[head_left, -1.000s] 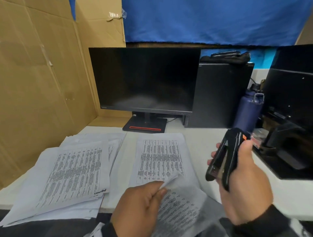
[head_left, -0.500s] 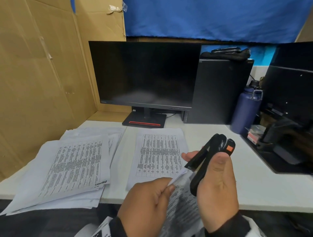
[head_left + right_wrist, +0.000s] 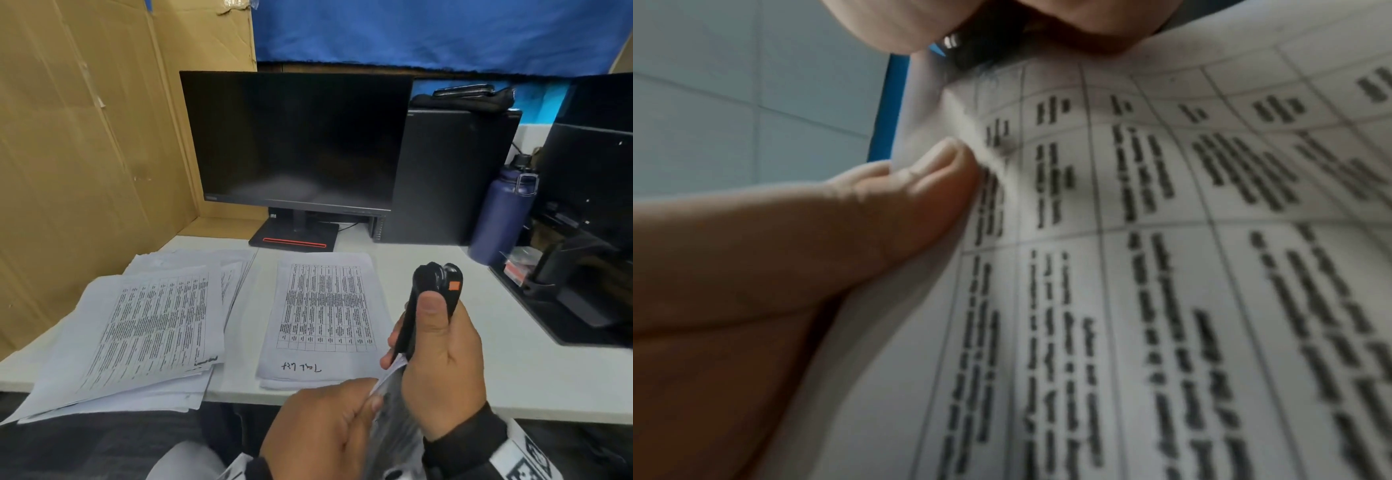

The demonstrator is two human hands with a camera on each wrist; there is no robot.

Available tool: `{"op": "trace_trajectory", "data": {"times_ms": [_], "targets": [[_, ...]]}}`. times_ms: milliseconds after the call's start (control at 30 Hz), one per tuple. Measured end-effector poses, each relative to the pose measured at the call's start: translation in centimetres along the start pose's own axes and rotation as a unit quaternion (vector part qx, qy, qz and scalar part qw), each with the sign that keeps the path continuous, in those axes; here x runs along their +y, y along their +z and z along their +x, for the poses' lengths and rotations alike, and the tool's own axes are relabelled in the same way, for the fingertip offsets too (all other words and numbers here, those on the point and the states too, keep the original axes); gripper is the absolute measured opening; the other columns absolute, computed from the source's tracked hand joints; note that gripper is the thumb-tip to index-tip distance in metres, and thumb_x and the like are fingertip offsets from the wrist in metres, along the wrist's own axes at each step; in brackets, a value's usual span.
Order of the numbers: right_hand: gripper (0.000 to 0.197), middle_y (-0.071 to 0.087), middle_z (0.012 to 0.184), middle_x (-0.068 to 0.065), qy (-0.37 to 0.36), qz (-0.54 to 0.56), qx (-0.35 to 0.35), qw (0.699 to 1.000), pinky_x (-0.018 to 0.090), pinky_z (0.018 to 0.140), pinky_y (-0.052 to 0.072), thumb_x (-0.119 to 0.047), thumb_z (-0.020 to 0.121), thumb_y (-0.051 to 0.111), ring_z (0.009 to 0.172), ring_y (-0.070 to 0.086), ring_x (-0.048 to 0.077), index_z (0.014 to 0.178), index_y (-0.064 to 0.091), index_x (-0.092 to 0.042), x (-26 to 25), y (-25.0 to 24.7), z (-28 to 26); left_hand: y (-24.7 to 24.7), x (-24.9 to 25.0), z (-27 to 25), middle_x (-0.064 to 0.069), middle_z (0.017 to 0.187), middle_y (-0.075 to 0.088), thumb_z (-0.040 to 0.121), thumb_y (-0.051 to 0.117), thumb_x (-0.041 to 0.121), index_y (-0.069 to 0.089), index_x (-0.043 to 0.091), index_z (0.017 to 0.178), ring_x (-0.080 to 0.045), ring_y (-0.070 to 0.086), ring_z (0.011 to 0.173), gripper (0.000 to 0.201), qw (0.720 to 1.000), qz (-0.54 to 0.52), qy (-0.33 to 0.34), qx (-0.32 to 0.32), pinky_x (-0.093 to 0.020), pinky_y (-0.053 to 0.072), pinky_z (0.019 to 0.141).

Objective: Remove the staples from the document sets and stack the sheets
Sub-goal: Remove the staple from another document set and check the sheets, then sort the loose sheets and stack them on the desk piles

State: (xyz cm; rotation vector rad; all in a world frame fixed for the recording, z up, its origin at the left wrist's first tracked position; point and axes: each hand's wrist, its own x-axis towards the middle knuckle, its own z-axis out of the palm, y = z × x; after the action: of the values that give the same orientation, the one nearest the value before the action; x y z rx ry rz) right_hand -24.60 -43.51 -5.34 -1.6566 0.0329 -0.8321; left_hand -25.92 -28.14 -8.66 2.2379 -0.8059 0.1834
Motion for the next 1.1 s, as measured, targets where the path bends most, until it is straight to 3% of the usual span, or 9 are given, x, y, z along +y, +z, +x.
{"op": "trace_trajectory", "data": {"times_ms": [67, 133, 267, 333, 533, 700, 833, 1000, 1100], "targets": [[0.061, 0.065, 0.072, 0.007, 0.006, 0.006, -0.023, 1.000, 0.046, 0.065, 0.056, -0.088, 0.079, 0.036, 0.063, 0.067, 0.027, 0.091, 0.056, -0.031, -0.3, -0.1, 0.3, -0.1, 0.4, 0.0, 0.038, 0.140, 0.038, 0.101, 0.038, 0.056, 0.032, 0.067, 0.128, 0.012, 0.046, 0.122, 0.030, 1.000, -0.002, -0.025, 0.002, -0.010, 0.045, 0.097], [0.058, 0.067, 0.079, 0.004, 0.012, 0.017, -0.046, 0.999, 0.040, 0.069, 0.057, -0.084, 0.080, 0.041, 0.071, 0.068, 0.026, 0.096, 0.055, -0.030, -0.9, -0.4, 1.2, -0.4, 0.0, 0.4, 0.026, 0.114, 0.062, 0.100, 0.043, 0.056, 0.049, 0.056, 0.118, -0.002, 0.063, 0.098, 0.019, 0.998, -0.019, -0.053, 0.028, -0.023, 0.053, 0.083], [0.028, 0.066, 0.080, 0.011, 0.074, 0.008, -0.015, 0.997, 0.034, 0.058, 0.054, -0.041, 0.096, 0.060, 0.067, 0.067, 0.022, 0.101, 0.054, -0.015, -0.6, -4.2, 5.5, -4.0, -1.0, 2.9, -0.005, 0.081, 0.076, 0.103, 0.054, 0.039, 0.071, 0.021, 0.092, -0.025, 0.072, 0.077, 0.027, 0.974, -0.134, -0.148, 0.108, -0.043, 0.060, 0.077], [0.014, 0.070, 0.084, 0.011, 0.139, -0.066, -0.018, 0.988, 0.035, 0.058, 0.049, -0.027, 0.094, 0.066, 0.072, 0.068, 0.021, 0.101, 0.058, -0.018, 1.5, -7.4, 7.9, -6.6, -1.2, 5.3, -0.013, 0.085, 0.078, 0.103, 0.056, 0.036, 0.072, 0.011, 0.090, -0.037, 0.074, 0.084, 0.032, 0.950, -0.207, -0.195, 0.128, -0.054, 0.060, 0.084], [0.030, 0.067, 0.080, 0.011, 0.299, -0.306, -0.074, 0.901, 0.038, 0.073, 0.048, -0.039, 0.088, 0.067, 0.077, 0.064, 0.028, 0.087, 0.064, -0.010, 8.5, -14.1, 9.9, -10.7, -8.1, 16.6, -0.011, 0.109, 0.078, 0.090, 0.064, 0.043, 0.071, 0.016, 0.107, -0.037, 0.072, 0.106, 0.033, 0.878, -0.272, -0.379, 0.111, -0.056, 0.055, 0.100], [0.040, 0.071, 0.077, 0.011, 0.338, -0.397, -0.131, 0.843, 0.031, 0.068, 0.048, -0.046, 0.091, 0.059, 0.075, 0.069, 0.027, 0.082, 0.067, -0.009, 10.6, -15.6, 9.7, -7.5, -15.5, 21.8, -0.020, 0.124, 0.070, 0.096, 0.067, 0.028, 0.066, 0.013, 0.107, -0.041, 0.068, 0.113, 0.018, 0.892, -0.204, -0.393, 0.087, -0.057, 0.053, 0.104], [0.052, 0.071, 0.071, 0.008, 0.321, -0.419, -0.135, 0.839, 0.031, 0.065, 0.047, -0.057, 0.093, 0.049, 0.069, 0.068, 0.024, 0.079, 0.067, -0.011, 11.4, -15.5, 9.4, -5.0, -15.9, 22.3, -0.020, 0.142, 0.061, 0.102, 0.057, 0.042, 0.059, -0.002, 0.138, -0.038, 0.060, 0.128, 0.057, 0.905, -0.060, -0.419, 0.042, -0.040, 0.048, 0.109], [0.050, 0.069, 0.077, 0.004, 0.300, -0.436, -0.131, 0.838, 0.034, 0.071, 0.048, -0.062, 0.091, 0.050, 0.073, 0.065, 0.020, 0.081, 0.064, -0.015, 12.2, -15.5, 9.4, -5.9, -15.2, 22.3, -0.010, 0.114, 0.070, 0.098, 0.056, 0.058, 0.061, 0.000, 0.132, -0.026, 0.067, 0.096, 0.068, 0.899, -0.022, -0.438, 0.006, -0.034, 0.056, 0.076], [0.051, 0.069, 0.073, 0.003, 0.294, -0.441, -0.119, 0.840, 0.033, 0.068, 0.048, -0.064, 0.089, 0.051, 0.069, 0.066, 0.020, 0.079, 0.065, -0.016, 12.1, -15.5, 9.5, -8.8, -15.0, 21.3, -0.016, 0.130, 0.067, 0.092, 0.063, 0.062, 0.053, 0.001, 0.142, -0.032, 0.067, 0.111, 0.080, 0.907, 0.002, -0.422, -0.002, -0.035, 0.055, 0.084]]}}
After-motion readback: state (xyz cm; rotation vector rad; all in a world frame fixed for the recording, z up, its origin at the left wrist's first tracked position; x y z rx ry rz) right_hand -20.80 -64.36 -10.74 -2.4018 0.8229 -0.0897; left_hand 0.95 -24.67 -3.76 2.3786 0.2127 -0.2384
